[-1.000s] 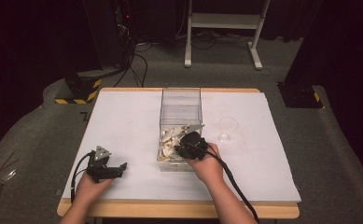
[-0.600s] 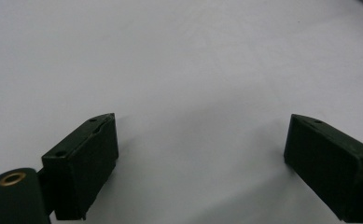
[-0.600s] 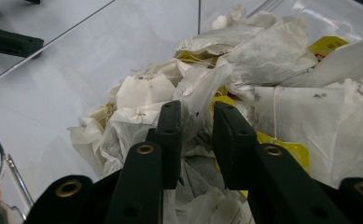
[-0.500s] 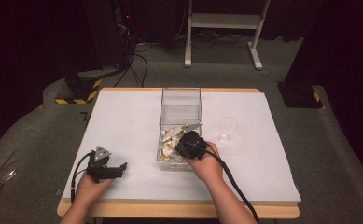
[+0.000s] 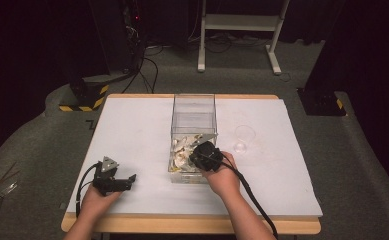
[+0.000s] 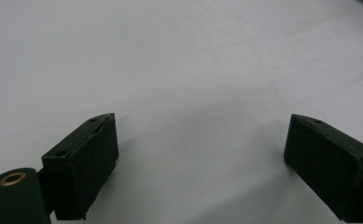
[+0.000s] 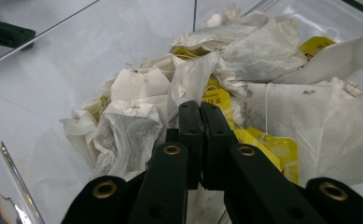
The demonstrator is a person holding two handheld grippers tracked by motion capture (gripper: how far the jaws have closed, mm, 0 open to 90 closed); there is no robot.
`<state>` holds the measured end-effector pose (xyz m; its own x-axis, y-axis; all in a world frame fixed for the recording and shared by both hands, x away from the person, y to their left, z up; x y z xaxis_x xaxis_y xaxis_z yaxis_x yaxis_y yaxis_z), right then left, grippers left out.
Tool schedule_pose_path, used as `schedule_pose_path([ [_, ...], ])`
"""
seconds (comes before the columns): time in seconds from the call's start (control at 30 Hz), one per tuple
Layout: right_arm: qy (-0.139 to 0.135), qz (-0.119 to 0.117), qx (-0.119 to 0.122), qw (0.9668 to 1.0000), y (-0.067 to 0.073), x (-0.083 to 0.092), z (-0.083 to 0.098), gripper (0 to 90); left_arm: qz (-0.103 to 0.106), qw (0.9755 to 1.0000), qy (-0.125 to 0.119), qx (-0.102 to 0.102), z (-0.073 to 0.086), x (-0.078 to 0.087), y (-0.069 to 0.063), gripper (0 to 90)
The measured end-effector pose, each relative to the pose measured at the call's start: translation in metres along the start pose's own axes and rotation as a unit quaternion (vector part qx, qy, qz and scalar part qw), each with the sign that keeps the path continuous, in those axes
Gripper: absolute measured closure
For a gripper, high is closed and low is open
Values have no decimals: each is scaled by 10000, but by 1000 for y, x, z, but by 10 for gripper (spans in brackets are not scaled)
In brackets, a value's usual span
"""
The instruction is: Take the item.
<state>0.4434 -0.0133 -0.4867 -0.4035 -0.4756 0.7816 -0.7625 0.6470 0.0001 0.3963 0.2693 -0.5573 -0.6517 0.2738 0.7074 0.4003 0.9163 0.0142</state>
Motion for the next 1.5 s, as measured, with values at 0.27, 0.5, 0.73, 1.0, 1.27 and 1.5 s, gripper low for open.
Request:
schedule_pose_path([
  [0.27, -279, -46, -18, 9996, 2, 4, -1, 888, 3, 10000, 4, 1, 0, 0, 0, 102],
  [0.5, -557, -57, -116, 9984, 1, 12, 0, 888, 14, 10000, 13, -18, 0, 0, 0, 103],
  [0.73, -910, -132, -244, 9955, 1, 21, 2, 888, 15, 10000, 1, -5, 0, 0, 0, 104],
  [1.0, -1321, -171, -332, 9905, 3, 31, 3, 888, 17, 10000, 1, -6, 0, 0, 0, 104],
  [1.27, -1668, -210, -404, 9849, 3, 36, 2, 887, 9, 10000, 0, -21, 0, 0, 0, 104],
  [1.5, -1894, -207, -450, 9806, 4, 40, -1, 887, 8, 10000, 0, -21, 0, 0, 0, 104],
])
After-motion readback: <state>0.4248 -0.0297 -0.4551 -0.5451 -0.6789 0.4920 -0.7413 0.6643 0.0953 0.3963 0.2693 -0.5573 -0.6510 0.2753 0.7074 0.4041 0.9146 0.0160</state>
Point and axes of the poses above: each handheld gripper's, and its own axes: x roughly backward along the jaws, z roughly out of its underside, y roughly to its left, the point moved 7 cm from there along -x, roughly forward along the jaws, and after that the axes turned 2 degrees about y, right-handed, at the moved point
